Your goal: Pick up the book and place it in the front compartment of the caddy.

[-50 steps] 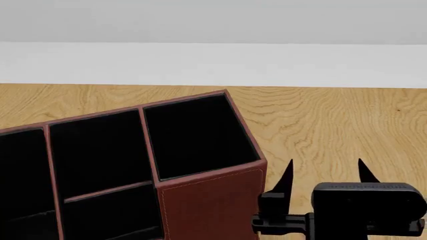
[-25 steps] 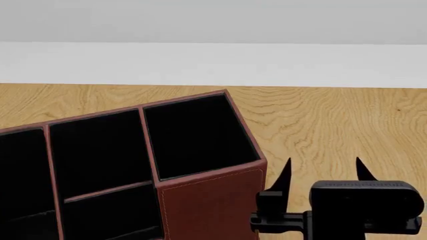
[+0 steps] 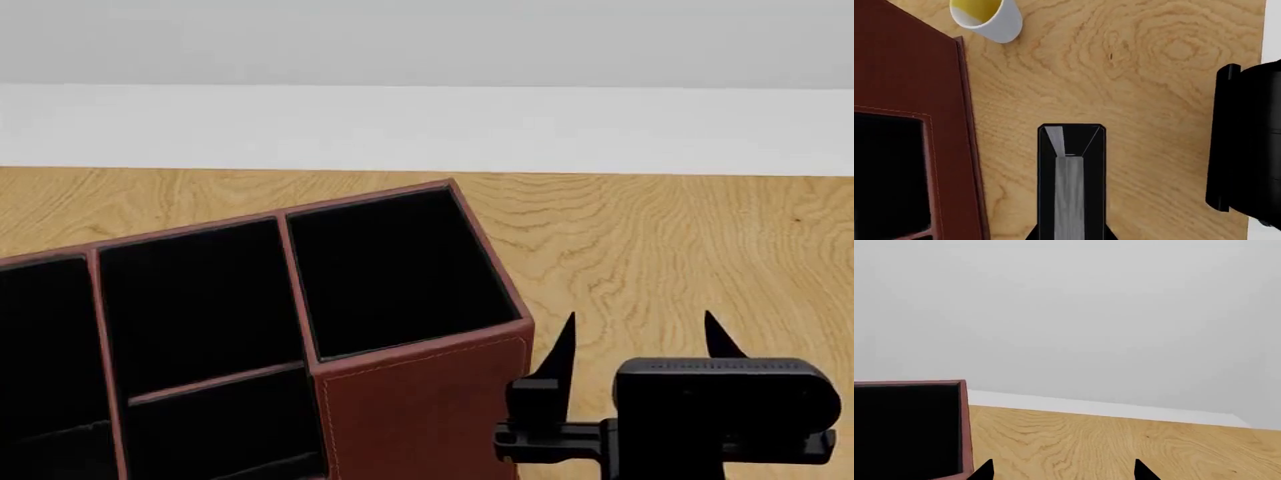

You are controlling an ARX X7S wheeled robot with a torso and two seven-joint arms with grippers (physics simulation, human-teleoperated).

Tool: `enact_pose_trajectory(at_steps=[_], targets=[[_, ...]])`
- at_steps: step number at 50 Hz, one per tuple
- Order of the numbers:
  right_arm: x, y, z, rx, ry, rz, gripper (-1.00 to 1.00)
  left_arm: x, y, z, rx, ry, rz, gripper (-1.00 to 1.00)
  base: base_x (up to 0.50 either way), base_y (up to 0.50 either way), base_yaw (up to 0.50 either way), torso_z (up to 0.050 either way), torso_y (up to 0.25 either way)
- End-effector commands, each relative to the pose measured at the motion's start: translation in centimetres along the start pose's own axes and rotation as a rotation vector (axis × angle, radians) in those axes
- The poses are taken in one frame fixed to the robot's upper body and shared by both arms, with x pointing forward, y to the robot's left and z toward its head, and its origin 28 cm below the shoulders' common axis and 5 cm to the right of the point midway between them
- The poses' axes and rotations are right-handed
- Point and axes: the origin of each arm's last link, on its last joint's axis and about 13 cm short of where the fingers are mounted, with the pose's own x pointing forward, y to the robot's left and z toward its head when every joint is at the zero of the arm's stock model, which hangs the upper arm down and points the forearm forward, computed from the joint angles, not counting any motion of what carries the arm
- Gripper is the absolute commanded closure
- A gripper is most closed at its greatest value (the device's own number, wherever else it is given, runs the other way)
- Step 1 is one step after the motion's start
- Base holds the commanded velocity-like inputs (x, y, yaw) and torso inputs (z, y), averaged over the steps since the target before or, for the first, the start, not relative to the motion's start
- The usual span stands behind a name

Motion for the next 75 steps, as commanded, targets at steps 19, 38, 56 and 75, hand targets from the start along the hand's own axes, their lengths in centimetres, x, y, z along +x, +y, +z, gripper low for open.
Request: enact_pose_trajectory(at_steps=[19, 38, 56, 75], targets=[[0.5, -0.2, 0.3, 0.006, -0.013, -0.006, -1.00, -3.5, 0.0, 0.8, 0.138, 0.063, 0.208, 1.00, 0.00, 0.00, 0.00, 0.000, 0.001], [0.5, -0.1, 0.0, 0.011, -0.008, -0.005, -1.00, -4.7, 0.3, 0.4, 0.174, 0.160, 0.336, 1.00, 0.00, 0.00, 0.00, 0.000, 0.001], [0.6, 0.0, -0.1, 0.010, -0.005, 0.000, -1.00, -5.7, 1.3, -0.5, 0.151, 0.226, 0.438, 1.00, 0.00, 0.00, 0.00, 0.001, 0.000], [0.6, 0.1, -0.2, 0.009, -0.002, 0.001, -1.00, -6.6, 3.1, -0.1, 0.126, 0.175, 0.545, 1.00, 0.00, 0.00, 0.00, 0.000, 0.001]])
